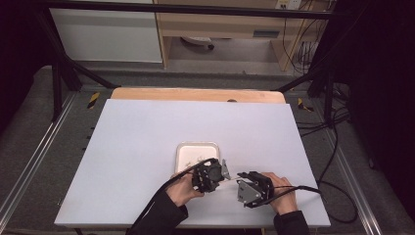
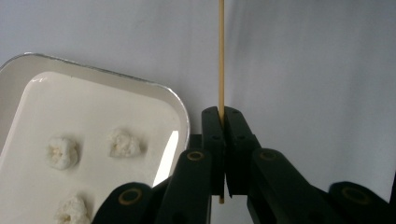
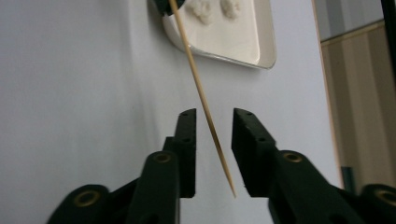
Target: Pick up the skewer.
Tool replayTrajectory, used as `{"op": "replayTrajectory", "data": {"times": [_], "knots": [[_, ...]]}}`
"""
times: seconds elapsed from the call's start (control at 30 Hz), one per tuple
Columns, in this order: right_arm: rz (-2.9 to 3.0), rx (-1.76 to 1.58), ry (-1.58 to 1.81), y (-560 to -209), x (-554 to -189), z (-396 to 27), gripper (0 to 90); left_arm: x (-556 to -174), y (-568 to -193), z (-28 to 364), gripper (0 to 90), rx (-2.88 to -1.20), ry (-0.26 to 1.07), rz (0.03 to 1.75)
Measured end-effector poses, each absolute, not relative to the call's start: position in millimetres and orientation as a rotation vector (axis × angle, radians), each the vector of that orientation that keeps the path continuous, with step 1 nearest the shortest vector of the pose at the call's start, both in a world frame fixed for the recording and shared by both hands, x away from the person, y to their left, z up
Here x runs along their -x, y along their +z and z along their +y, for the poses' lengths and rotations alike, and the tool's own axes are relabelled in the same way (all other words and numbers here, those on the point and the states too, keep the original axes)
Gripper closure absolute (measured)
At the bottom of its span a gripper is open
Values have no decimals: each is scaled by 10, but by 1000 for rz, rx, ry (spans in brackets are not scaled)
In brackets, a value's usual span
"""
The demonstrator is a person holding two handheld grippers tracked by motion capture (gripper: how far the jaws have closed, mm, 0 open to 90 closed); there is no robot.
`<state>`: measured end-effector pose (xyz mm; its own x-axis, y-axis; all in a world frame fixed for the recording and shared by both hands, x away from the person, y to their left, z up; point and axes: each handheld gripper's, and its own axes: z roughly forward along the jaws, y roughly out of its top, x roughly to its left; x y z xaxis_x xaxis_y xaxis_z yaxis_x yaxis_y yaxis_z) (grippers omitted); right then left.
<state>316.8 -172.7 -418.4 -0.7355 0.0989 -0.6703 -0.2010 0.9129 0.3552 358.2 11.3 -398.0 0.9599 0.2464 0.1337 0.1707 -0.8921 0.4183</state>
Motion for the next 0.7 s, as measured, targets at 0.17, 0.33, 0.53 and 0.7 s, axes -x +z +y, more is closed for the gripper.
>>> {"op": "replayTrajectory", "data": {"times": [0.17, 0.33, 0.53, 0.7], "knots": [[2383, -146, 715, -4104, -3229, -1866, 504, -3572, -3988, 231, 879, -2663, 285, 338], [2403, -387, 874, -4070, -3297, -2011, 341, -3554, -4019, 356, 878, -2592, 285, 390], [2405, -587, 979, -4093, -3346, -2128, 237, -3538, -4043, 542, 878, -2504, 250, 496], [2399, -716, 1055, -4120, -3362, -2209, 194, -3516, -4082, 706, 878, -2438, 248, 564]]}}
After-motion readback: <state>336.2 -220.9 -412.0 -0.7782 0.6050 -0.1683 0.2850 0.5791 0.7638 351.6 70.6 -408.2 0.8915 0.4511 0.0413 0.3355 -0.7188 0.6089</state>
